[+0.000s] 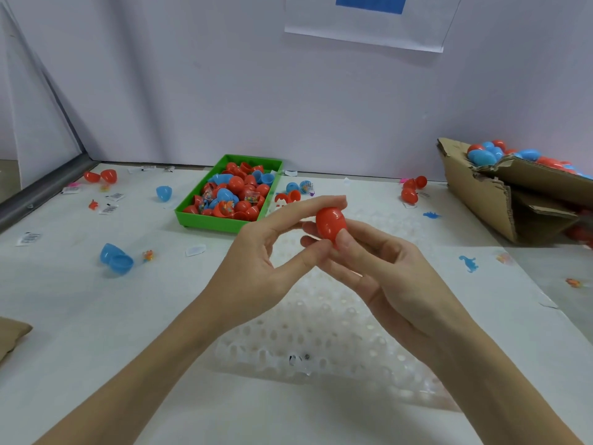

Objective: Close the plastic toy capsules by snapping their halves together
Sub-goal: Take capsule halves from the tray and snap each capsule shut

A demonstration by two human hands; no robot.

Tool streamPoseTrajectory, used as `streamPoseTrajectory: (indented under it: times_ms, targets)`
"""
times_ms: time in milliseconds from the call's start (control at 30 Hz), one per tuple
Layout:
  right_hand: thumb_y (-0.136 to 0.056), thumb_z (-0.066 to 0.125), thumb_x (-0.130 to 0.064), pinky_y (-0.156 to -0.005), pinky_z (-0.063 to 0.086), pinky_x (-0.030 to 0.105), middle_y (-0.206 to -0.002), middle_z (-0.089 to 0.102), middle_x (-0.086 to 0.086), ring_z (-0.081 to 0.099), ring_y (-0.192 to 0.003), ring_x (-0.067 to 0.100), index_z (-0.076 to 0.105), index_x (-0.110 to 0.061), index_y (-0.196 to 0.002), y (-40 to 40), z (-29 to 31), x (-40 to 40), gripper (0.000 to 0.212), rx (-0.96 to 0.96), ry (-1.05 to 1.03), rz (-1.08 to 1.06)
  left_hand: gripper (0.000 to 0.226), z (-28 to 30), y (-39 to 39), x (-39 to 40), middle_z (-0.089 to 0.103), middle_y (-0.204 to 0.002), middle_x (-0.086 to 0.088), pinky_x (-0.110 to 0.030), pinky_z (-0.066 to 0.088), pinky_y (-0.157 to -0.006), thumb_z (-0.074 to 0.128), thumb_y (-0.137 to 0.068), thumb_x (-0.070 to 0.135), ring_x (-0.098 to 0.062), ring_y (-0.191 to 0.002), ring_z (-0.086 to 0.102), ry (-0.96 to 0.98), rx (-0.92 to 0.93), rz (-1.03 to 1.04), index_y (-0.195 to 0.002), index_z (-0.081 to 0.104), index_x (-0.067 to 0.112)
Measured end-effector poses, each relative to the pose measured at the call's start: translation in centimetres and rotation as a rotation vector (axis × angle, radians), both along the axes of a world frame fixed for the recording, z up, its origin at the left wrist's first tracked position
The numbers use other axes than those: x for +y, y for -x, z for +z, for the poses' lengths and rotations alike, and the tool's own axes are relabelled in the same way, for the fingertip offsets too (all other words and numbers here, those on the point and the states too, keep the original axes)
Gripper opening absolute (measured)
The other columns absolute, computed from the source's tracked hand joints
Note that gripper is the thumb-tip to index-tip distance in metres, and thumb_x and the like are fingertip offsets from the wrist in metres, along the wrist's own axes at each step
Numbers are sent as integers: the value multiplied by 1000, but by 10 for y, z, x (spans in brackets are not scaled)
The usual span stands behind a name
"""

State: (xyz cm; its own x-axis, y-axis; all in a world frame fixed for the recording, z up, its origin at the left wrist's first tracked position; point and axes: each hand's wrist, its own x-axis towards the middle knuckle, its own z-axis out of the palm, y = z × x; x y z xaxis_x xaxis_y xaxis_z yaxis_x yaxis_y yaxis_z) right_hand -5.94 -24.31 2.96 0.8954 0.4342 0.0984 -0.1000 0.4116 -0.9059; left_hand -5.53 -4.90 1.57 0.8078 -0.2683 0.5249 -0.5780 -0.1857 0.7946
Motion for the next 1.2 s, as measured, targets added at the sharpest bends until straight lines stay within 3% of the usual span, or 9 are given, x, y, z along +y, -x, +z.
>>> streamPoseTrajectory:
  times_ms: [200,367,567,800,1033,1200]
  targets:
    - [-96,69,-11,-94,58,33,-129,70,17,66,-124,29,68,-6,-130,2,-1,1,35,30,40,63,51,0,5,-5,66,-131,7,-24,47,-105,79,-90,7,-17,-130,59,-159,-230,120,-137,63,16]
    - [-95,68,-17,-93,58,31,-122,73,17,69,-119,27,68,-2,-128,7,-1,7,36,-12,79,33,46,0,9,-9,71,-124,1,-20,49,-102,81,-86,-2,-8,-121,64,-206,-338,251,-129,68,7]
    - [-97,66,-17,-91,59,29,-108,78,10,73,-110,23,71,-7,-125,11,-2,10,30,-228,204,-147,42,4,13,-11,73,-122,10,-15,46,-104,83,-86,7,-3,-124,63,-84,-251,251,-126,72,13]
    - [-91,71,-33,-88,60,24,-103,79,-13,74,-99,3,77,-21,-118,15,-3,10,30,-577,564,-416,40,5,10,-9,73,-117,6,-24,54,-100,81,-87,2,-19,-118,68,-4,-85,95,-123,67,11]
    - [-88,74,-35,-89,60,25,-105,79,-13,74,-100,3,77,-20,-118,15,0,8,34,-573,550,-412,49,5,13,-9,72,-128,8,-22,53,-103,81,-87,14,-6,-124,65,-48,-160,179,-135,67,13]
    - [-88,75,-32,-87,59,22,-104,78,-16,74,-99,2,77,-24,-116,15,1,5,29,-580,549,-417,41,5,13,-11,74,-122,8,-25,54,-103,79,-90,12,-13,-121,68,-44,-112,136,-130,69,14]
